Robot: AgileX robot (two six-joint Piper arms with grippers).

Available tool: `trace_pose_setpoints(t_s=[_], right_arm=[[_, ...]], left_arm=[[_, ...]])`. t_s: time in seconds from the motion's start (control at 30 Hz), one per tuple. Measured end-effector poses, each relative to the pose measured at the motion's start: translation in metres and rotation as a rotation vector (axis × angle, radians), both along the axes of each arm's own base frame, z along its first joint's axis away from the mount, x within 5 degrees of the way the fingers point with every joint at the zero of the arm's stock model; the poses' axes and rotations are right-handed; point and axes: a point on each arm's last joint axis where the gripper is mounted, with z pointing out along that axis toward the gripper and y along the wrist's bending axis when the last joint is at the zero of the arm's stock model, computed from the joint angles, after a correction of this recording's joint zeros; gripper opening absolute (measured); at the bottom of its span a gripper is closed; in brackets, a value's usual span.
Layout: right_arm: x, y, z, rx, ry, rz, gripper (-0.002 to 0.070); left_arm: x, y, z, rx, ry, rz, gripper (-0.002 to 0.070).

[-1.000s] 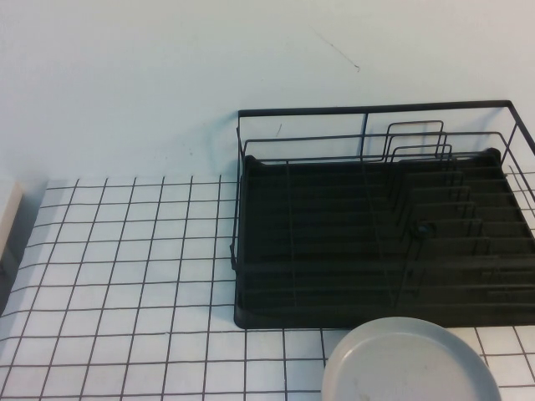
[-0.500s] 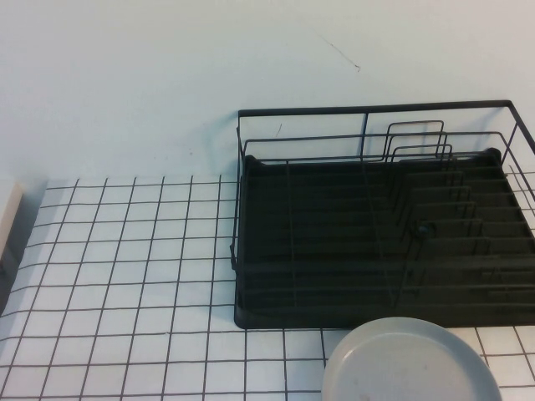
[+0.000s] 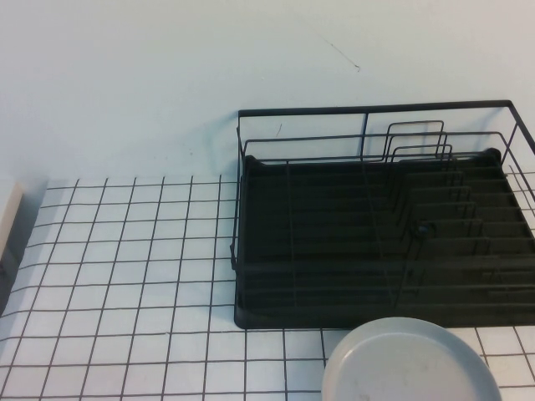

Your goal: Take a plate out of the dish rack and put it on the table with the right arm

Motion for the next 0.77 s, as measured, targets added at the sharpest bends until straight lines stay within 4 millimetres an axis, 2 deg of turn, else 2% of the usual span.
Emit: trace_pose_setpoints(t_s=[0.77], right_arm=[[-0.0003, -0.0003, 0.0000, 0.001, 0.005, -0.004, -0.0002]], left_arm=[[0.0000, 0.0000, 0.0000, 0.000, 0.000, 0.000, -0.0004]])
